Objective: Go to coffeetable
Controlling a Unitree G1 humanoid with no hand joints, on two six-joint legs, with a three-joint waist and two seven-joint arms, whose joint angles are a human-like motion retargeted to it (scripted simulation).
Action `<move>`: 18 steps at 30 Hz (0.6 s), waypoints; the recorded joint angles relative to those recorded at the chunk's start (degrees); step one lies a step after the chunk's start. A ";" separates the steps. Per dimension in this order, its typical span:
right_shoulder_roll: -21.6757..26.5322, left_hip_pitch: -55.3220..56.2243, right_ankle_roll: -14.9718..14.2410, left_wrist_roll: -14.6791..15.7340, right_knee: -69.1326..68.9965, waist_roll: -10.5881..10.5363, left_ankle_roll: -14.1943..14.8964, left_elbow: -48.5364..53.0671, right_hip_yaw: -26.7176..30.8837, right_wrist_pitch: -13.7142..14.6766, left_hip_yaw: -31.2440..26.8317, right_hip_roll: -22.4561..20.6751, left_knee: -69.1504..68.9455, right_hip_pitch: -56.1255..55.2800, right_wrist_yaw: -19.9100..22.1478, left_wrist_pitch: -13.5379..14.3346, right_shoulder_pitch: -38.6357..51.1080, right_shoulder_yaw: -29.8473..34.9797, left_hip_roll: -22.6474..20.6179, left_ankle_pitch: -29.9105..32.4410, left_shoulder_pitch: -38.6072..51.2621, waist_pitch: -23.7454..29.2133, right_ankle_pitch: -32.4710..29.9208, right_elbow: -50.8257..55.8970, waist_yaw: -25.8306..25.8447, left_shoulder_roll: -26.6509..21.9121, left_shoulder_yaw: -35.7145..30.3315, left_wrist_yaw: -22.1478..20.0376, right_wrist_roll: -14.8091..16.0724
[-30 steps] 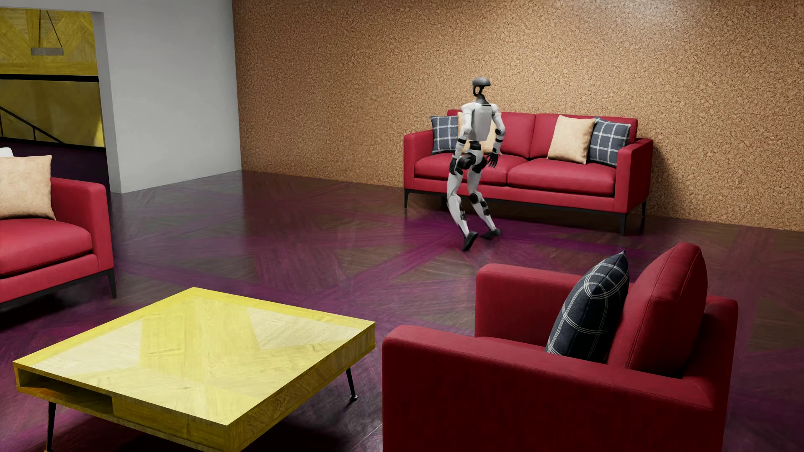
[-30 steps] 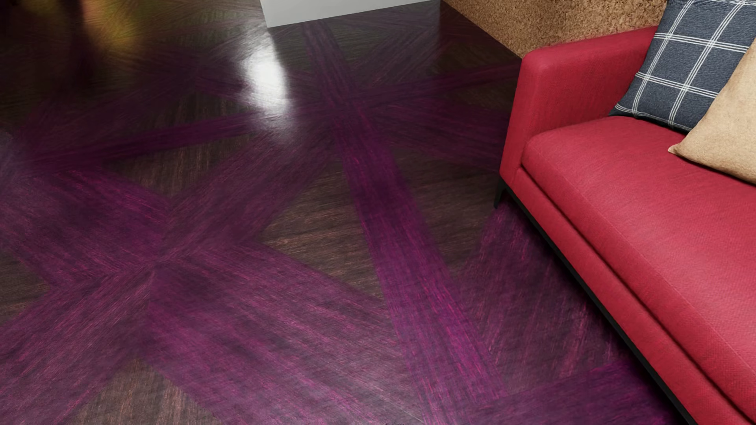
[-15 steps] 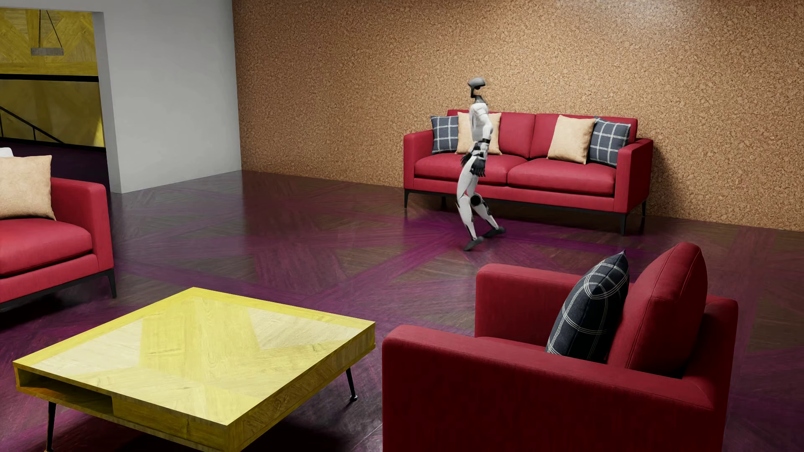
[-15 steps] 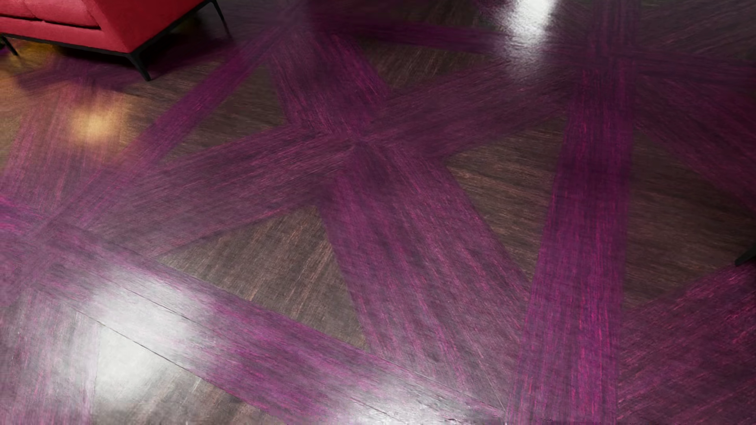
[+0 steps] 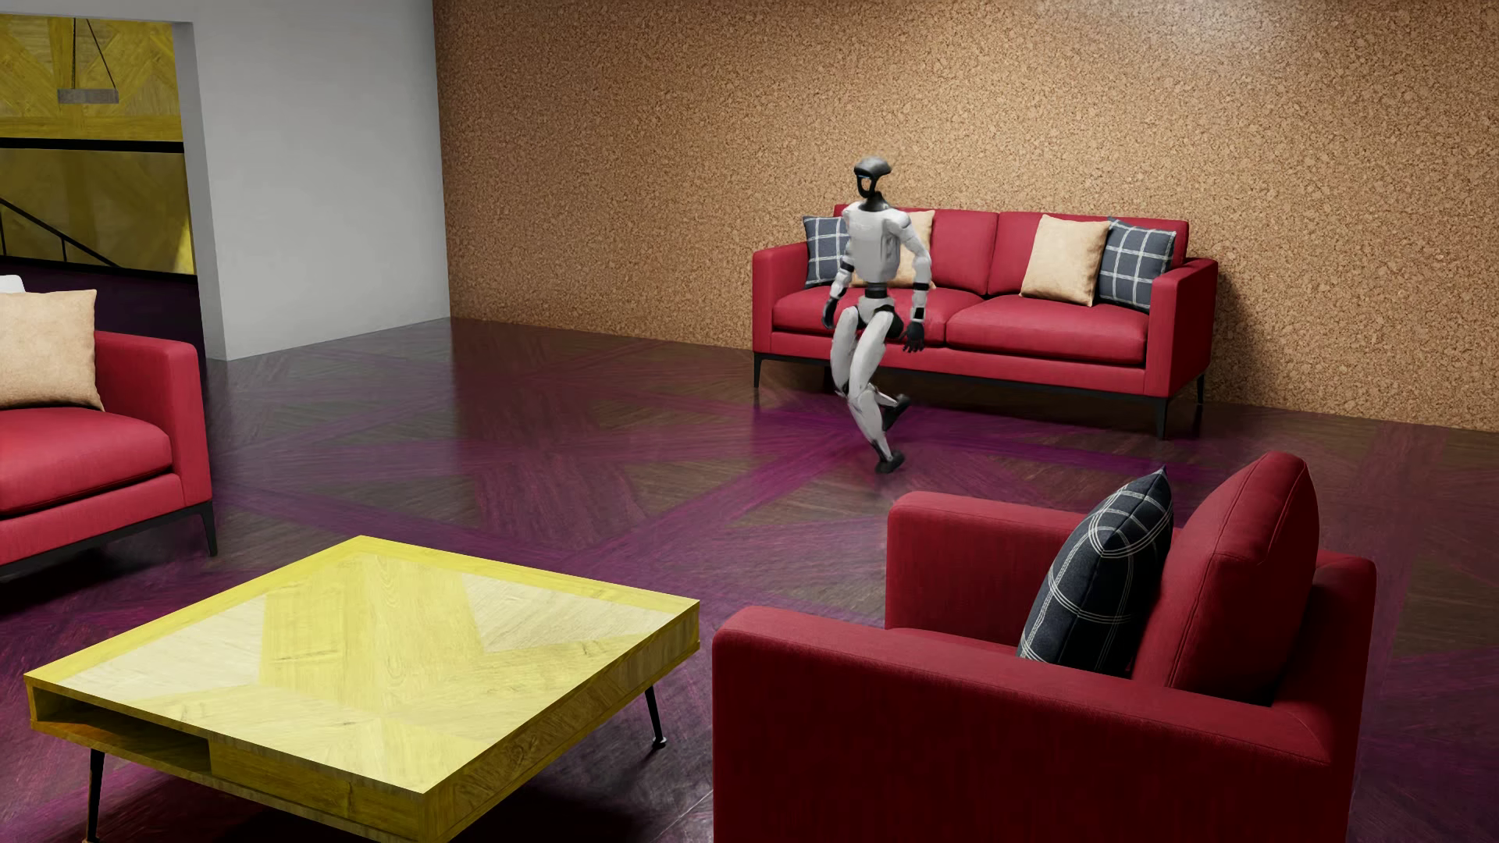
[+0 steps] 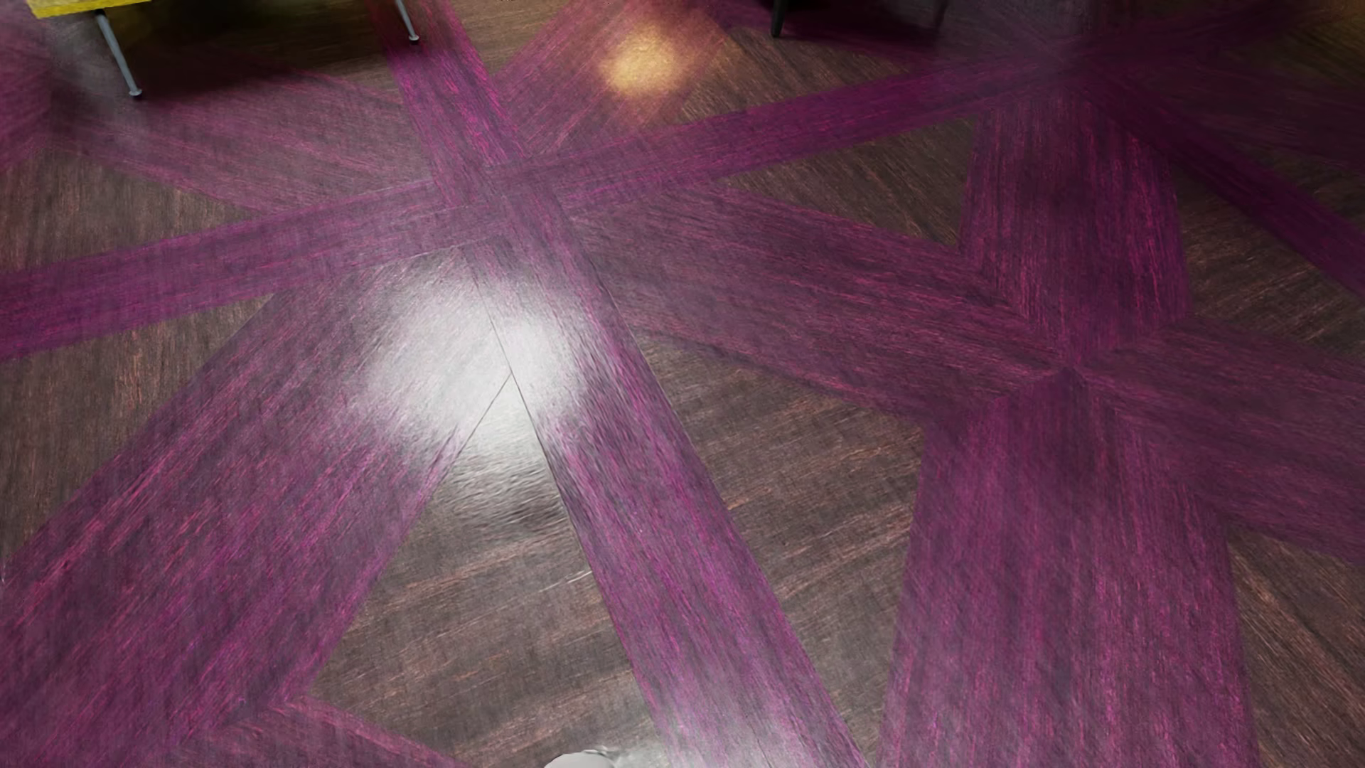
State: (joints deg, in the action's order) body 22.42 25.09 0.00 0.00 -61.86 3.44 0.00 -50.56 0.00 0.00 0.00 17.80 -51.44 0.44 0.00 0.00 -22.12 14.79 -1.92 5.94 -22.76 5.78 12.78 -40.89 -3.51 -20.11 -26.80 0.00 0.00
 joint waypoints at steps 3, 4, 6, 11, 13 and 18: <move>-0.60 -10.93 0.00 0.00 -9.18 0.49 0.00 4.59 0.00 0.00 0.00 -7.29 10.89 -14.88 0.00 0.00 -3.64 3.87 -7.43 -12.61 6.57 0.00 2.72 -5.25 8.25 -2.01 4.45 0.00 0.00; -0.59 -18.51 0.00 0.00 -6.77 0.92 0.00 8.74 0.00 0.00 0.00 -9.52 17.48 -19.06 0.00 0.00 -4.96 6.15 -9.85 -17.71 7.71 0.56 2.91 -5.95 10.23 -3.34 5.39 0.00 0.00; -0.18 -29.21 0.00 0.00 1.74 0.10 0.00 13.13 0.00 0.00 0.00 -12.51 25.37 -28.55 0.00 0.00 -7.30 7.89 -9.67 -25.43 10.63 -0.06 1.70 -7.43 16.48 -4.40 6.93 0.00 0.00; 2.45 -48.83 0.00 0.00 28.01 -1.46 0.00 22.28 0.00 0.00 0.00 -9.85 30.86 -42.08 0.00 0.00 -7.56 10.02 -5.45 -34.05 18.70 -0.41 -2.54 -13.01 27.60 -7.64 4.28 0.00 0.00; 3.24 -51.94 0.00 0.00 21.69 -3.17 0.00 18.63 0.00 0.00 0.00 -10.49 27.83 -42.59 0.00 0.00 -6.36 10.77 -1.13 -23.95 18.64 -0.79 0.67 -15.55 31.54 -6.94 1.00 0.00 0.00; -0.58 -31.80 0.00 0.00 6.74 -3.69 0.00 7.99 0.00 0.00 0.00 -17.87 -22.21 -28.73 0.00 0.00 0.66 11.41 2.40 2.46 12.16 2.18 7.60 -15.94 19.13 -4.15 -9.70 0.00 0.00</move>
State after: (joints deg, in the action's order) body 21.84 -6.71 0.00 0.00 -55.12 -0.26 0.00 -42.57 0.00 0.00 0.00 -0.07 -73.65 -28.29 0.00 0.00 -21.45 26.21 0.48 8.40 -10.60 7.96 20.38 -56.83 15.62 -24.26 -36.49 0.00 0.00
